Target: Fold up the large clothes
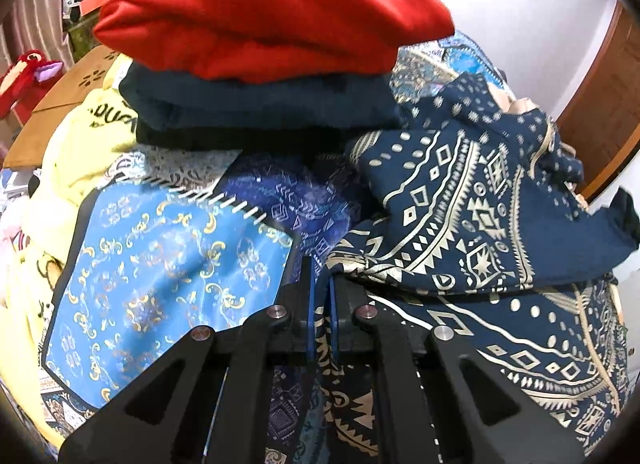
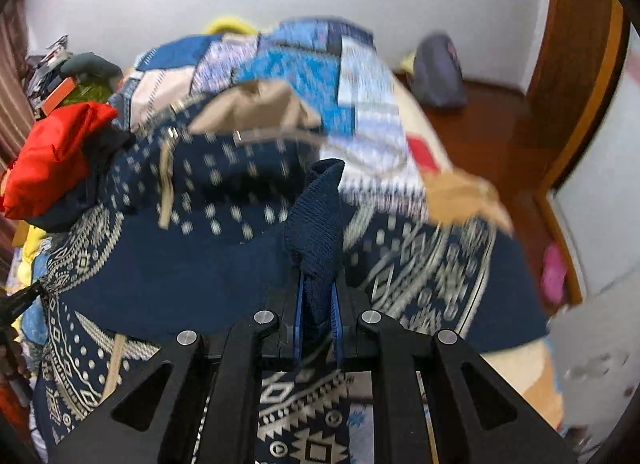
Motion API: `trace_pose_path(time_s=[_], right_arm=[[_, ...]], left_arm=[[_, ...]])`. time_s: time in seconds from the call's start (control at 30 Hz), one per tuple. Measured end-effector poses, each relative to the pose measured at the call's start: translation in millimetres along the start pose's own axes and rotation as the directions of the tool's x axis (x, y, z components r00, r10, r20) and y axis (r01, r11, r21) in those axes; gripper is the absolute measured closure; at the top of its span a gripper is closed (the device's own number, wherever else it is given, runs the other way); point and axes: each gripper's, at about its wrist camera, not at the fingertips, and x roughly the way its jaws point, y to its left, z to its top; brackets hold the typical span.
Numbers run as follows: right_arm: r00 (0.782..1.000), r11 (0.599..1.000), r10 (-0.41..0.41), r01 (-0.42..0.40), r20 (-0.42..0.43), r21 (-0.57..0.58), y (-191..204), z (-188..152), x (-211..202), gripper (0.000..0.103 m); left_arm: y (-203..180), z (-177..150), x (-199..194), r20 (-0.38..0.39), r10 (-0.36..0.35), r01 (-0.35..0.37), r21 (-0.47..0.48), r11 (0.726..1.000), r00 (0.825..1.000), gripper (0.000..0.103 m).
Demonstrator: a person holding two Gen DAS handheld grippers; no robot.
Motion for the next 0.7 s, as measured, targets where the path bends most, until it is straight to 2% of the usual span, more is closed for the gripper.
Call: trace_pose_path(time_s=[0.07,0.27,0.33,0.43,0.5,0.7], right_arm=[[0.999,1.0,0.011,-0.01,-0.039,0.021,-7.9,-8.9,8.0,0.093],[0.991,0.999,-0.022,0.026,-0.135,0.03,-20.3,-35.3,19.0,0.083],[0.987,0.998,-0.035,0.042,-0.156,0.038,-24.7,-40.8,20.7,0.072],[0.987,0.996,-0.074,0.081,-0.145,0.047,-31.1,-47.7,12.1,0.058],[0.986,0.994,-0.089,0.096,-0.137,0.046,-33.6,-49.2,4.7,0.056],[0.993,0.992,-0.081,0.089,-0.086,0.087,-53.2,-49.0,-29.1,0.056]], left_arm=[[-0.3,-2.5,4.5,-0.013,0.008,-0.008,0.004,1.0,1.0,0.094],[-7.2,-8.6,13.2,-0.043,0.052,-0.049,0.057,0.997,0.998,0.088],[-8.6,-9.9,12.5,-0.052,0.065,-0.061,0.075,0.995,0.997,0.085],[-8.2,-13.2,7.6,-0.062,0.082,-0.076,0.096,0.992,0.995,0.082],[-6.6,-16.1,2.6,-0.071,0.095,-0.087,0.11,0.99,0.993,0.077],[1.6,-13.2,-24.0,-0.065,0.103,-0.097,0.094,0.991,0.993,0.075]])
